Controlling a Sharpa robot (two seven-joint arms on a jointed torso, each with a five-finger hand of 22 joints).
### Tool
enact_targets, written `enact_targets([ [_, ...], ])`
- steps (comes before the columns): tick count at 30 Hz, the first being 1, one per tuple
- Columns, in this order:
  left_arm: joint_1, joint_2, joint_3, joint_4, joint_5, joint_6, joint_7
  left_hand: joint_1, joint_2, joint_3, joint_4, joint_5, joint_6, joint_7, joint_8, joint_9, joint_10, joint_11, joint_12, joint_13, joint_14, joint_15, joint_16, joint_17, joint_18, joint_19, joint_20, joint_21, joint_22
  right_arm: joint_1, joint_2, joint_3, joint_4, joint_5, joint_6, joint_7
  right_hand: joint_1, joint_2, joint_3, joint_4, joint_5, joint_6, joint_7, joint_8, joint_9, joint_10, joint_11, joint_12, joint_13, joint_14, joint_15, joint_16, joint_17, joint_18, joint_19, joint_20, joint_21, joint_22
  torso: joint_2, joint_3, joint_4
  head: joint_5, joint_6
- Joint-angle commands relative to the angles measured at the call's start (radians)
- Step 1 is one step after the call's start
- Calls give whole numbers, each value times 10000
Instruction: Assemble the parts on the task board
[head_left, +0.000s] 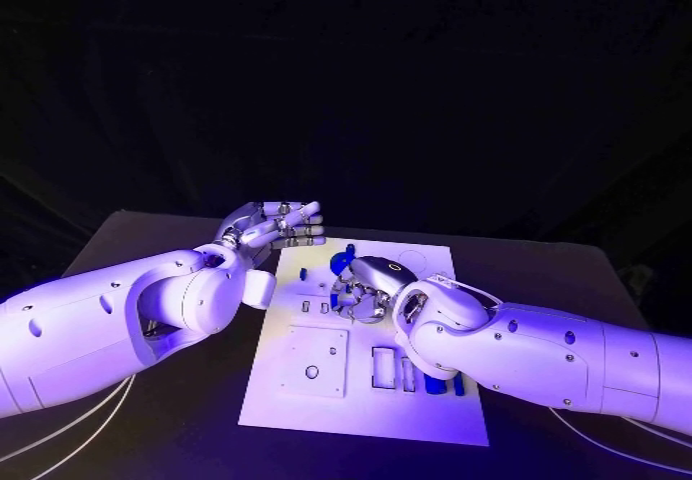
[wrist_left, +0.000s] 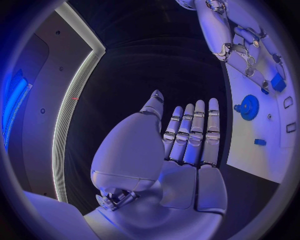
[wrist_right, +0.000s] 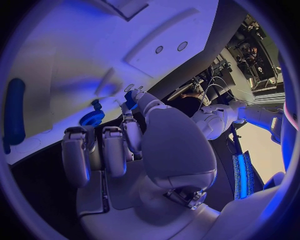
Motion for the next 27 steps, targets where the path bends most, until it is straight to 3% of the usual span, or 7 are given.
enact_targets([
  [1, 6, 4, 6, 36, 49, 136, 48, 45, 91, 1, -55, -5, 21, 17, -44, 0, -13, 58, -41, 4, 6, 77, -38, -11, 144, 60, 17, -35, -13, -52, 95, -8, -108, -434, 178, -136, -138, -42, -30, 59, 61, 47, -30, 43, 21, 66, 28, 44, 9, 739, -93, 4, 1284, -54, 620, -85, 40, 2163, 11, 7, -15, 25, -31],
  [27, 6, -16, 7, 48, 53, 172, 30, 30, 88, -10, -49, -6, 24, 15, -47, 1, -9, 57, -44, 4, 8, 77, -44, -11, 144, 62, 16, -37, -14, -229, 372, -34, -499, -437, 456, -218, -238, -120, -50, 71, 58, -49, -7, 7, 10, -8, 42, -33, -68, 732, -88, -13, 1252, -38, 579, -86, -11, 2120, 2, 18, -24, 110, -119],
])
